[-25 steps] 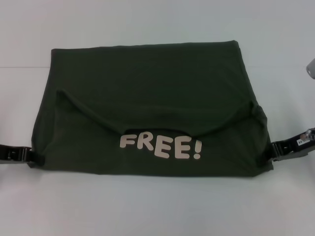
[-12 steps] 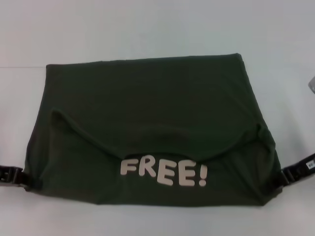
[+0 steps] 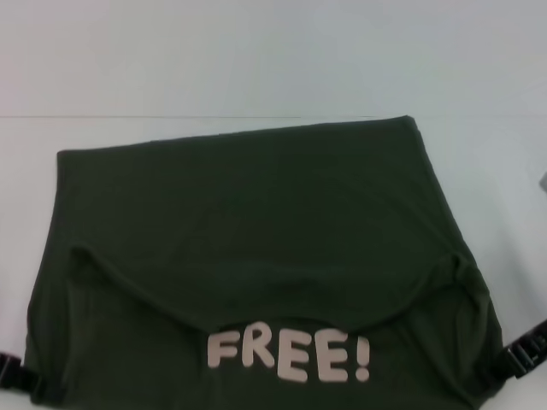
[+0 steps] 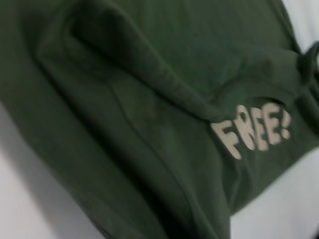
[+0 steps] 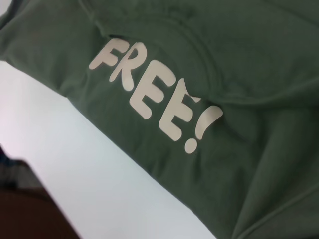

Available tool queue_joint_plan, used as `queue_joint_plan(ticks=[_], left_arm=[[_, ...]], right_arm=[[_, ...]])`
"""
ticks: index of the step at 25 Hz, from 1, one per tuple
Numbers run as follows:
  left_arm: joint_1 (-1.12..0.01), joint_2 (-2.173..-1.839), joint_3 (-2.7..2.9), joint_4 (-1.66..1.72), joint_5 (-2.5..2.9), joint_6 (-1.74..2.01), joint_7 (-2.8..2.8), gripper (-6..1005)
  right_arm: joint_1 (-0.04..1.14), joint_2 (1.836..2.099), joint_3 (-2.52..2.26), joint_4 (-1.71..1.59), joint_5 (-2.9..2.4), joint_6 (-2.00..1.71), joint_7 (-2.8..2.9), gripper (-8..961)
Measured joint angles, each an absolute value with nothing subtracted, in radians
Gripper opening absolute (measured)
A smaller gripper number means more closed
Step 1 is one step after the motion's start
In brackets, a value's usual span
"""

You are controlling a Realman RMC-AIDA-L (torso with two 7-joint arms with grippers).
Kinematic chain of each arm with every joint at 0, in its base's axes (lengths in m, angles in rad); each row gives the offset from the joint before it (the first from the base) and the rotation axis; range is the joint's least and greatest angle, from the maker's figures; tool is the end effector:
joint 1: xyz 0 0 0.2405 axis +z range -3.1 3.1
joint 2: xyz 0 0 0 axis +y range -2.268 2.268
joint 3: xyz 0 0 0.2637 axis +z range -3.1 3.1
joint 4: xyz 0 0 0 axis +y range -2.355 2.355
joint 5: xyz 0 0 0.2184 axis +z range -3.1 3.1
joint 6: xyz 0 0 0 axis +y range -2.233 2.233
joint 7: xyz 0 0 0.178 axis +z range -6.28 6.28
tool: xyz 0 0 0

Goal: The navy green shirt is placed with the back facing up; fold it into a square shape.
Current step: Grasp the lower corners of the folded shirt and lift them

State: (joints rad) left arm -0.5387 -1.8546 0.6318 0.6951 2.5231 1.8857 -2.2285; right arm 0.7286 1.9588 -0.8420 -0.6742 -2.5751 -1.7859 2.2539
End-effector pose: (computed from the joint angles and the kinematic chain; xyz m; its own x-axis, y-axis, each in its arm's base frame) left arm -0.3390 0.2939 0.0502 0.2785 0.9600 -0.0286 0.9604 -0.2782 0.0157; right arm 0.2823 0.3332 -0.0129 0.4649 -0.8551 0.2296 -0.8747 -0.4837 -0.0307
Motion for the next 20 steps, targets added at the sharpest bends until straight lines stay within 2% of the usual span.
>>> queue_joint_plan(ticks=[20], left_arm=[[-0.524, -1.859, 0.624, 0.693, 2.594, 1.991, -2.187, 0]], right_arm=[[0.712, 1.969, -0.908, -0.666, -2.579, -1.833, 2.223, 33]])
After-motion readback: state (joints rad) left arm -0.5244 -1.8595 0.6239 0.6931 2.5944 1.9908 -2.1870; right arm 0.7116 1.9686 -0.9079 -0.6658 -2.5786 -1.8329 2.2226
